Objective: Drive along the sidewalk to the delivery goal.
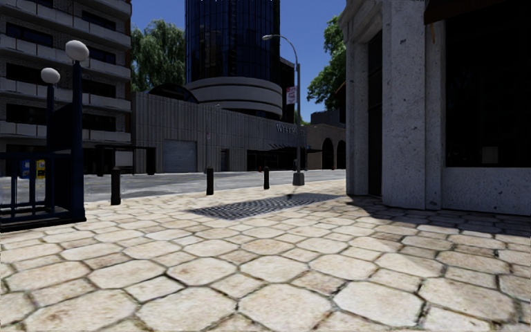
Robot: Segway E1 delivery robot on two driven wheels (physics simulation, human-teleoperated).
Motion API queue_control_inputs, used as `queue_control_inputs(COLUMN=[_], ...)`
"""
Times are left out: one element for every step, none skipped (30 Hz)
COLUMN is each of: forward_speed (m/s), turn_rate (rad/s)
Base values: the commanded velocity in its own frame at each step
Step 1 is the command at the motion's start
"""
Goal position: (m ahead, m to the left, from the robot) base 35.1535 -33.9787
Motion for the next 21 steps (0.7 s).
queue_control_inputs(forward_speed=[2.00,2.00,2.00,2.00,2.00,2.00,2.00,2.00,2.00,2.00,2.00,2.00,2.00,2.00,2.00,2.00,2.00,2.00,2.00,2.00,2.00], turn_rate=[0.00,0.00,0.00,0.00,0.00,0.00,0.00,0.00,0.00,0.00,0.00,0.00,0.00,0.00,0.00,0.00,0.00,0.00,0.00,0.00,0.00])
